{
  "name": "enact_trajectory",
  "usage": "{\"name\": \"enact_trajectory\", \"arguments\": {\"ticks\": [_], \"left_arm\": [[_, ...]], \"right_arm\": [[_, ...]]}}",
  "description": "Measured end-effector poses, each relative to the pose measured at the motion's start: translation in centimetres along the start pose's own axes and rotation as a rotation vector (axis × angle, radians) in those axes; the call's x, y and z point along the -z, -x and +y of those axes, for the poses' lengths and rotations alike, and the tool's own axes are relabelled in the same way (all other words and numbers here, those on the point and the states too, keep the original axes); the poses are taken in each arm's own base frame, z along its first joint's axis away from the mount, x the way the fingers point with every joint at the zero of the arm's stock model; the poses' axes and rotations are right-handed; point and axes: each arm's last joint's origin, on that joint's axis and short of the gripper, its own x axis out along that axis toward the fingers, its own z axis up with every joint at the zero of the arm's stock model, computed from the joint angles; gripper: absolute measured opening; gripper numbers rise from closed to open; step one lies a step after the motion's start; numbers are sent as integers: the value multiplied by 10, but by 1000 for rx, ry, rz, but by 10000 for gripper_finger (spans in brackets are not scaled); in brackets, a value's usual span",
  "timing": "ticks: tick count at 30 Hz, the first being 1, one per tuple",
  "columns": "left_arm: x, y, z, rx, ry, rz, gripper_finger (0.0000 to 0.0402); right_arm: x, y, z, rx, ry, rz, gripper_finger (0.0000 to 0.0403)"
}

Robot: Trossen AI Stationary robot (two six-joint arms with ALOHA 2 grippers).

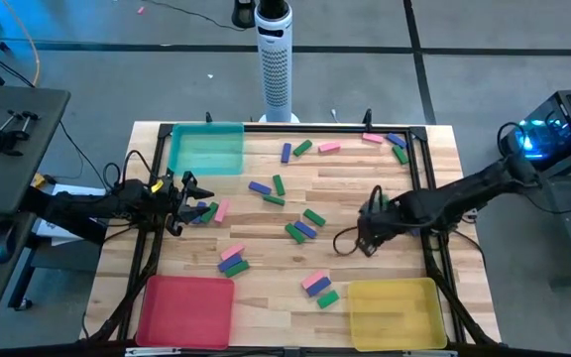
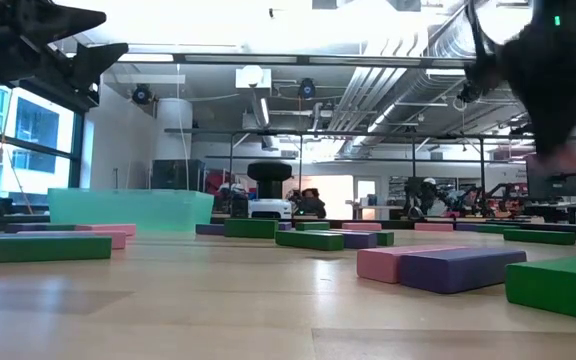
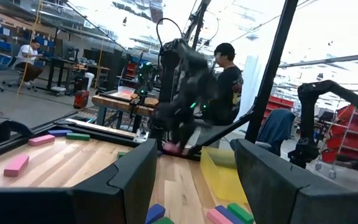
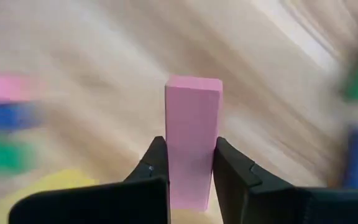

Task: Sort blocks
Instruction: Put the pink block into the yellow bin

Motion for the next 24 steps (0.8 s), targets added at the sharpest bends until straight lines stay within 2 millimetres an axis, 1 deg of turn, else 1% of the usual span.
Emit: {"name": "enact_trajectory", "arguments": {"ticks": [2, 3, 6, 8, 11, 14, 17, 20, 24], "left_arm": [[0, 0, 0, 0, 0, -1, 204], [0, 0, 0, 0, 0, -1, 204], [-1, 0, 0, 1, 0, -6, 204], [-1, 0, 0, 2, 24, -10, 204], [-4, 0, -1, 11, 121, -41, 204], [-6, 0, -1, 12, 225, -64, 204], [-13, 1, -1, -13, 310, -147, 204], [-21, 2, -1, -22, 445, -247, 204], [-25, 4, -1, -4, 596, -308, 204]], "right_arm": [[5, 15, 22, -135, 162, -26, 45], [10, 20, 30, -186, 233, -22, 45], [30, 26, 50, -358, 372, 18, 45], [49, 22, 57, -458, 418, 98, 50], [82, 10, 66, -549, 487, 236, 53], [105, 0, 70, -537, 557, 304, 53], [121, -16, 73, -462, 581, 353, 53], [130, -33, 80, -438, 600, 377, 62], [136, -57, 85, -382, 624, 394, 82]]}}
